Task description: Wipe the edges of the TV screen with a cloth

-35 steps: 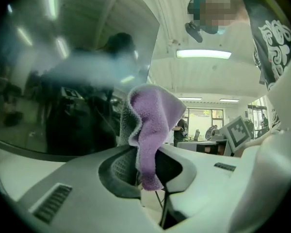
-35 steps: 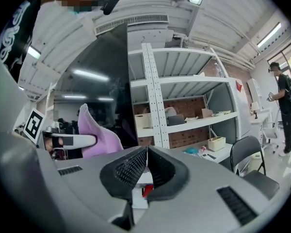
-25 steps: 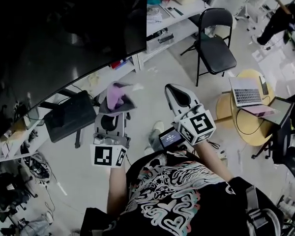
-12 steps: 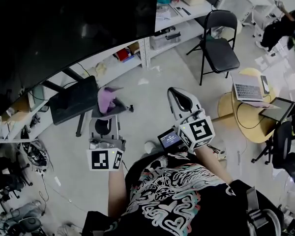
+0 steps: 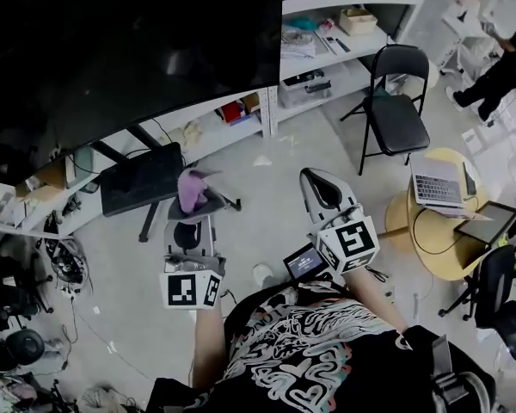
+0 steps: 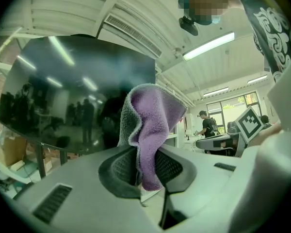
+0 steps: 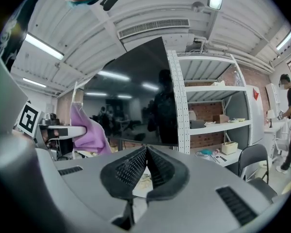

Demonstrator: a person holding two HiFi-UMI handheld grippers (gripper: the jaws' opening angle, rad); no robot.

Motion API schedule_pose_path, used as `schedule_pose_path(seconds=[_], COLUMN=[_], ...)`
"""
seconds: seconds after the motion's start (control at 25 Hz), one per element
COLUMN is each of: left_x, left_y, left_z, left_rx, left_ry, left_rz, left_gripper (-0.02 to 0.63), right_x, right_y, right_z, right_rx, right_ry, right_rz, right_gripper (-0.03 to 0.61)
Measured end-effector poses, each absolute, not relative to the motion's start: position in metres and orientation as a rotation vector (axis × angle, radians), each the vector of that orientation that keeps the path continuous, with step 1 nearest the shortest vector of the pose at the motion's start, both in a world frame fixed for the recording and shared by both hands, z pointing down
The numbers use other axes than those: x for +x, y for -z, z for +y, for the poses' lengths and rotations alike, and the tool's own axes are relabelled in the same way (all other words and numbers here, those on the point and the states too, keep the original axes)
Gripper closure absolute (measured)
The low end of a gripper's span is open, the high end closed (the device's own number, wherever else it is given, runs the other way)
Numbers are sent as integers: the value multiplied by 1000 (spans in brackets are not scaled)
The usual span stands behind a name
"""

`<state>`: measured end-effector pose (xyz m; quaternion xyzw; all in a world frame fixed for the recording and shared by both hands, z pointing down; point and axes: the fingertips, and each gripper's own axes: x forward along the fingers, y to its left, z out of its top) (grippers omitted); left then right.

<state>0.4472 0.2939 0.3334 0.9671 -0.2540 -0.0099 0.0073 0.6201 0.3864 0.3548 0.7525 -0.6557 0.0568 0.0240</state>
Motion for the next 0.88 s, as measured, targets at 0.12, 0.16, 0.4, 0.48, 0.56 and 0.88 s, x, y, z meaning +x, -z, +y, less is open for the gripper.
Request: schedule_pose_path(seconds=[0.12,0.16,0.4,0.48,0.56,0.88], left_x=[450,452,450,446,443,443], left_y=[-334,-334,-334,-337,-338,-342], left_z=[301,303,306,306,307,310], left_rx=[3024,3025,3010,2996,2990,2982], left_ry=[27,24,32,27,25,15], left_rz=[-811,-818,-868,-884,-892,-900], left_gripper=[545,545,545,545,545,545], right_x=[620,620,617,618,620,619], right_y=[-355,-356,-363,-364,-365,-370], right_z=[390,390,388,387,387,387], right_rx=[2292,2285,2204,2196,2202,2190], right_ry=[-174,-175,-165,-167,-173,-184], right_rz=[-2053,-2063,-2094,-2092,-2090,-2099], right_gripper=[549,549,549,549,549,549])
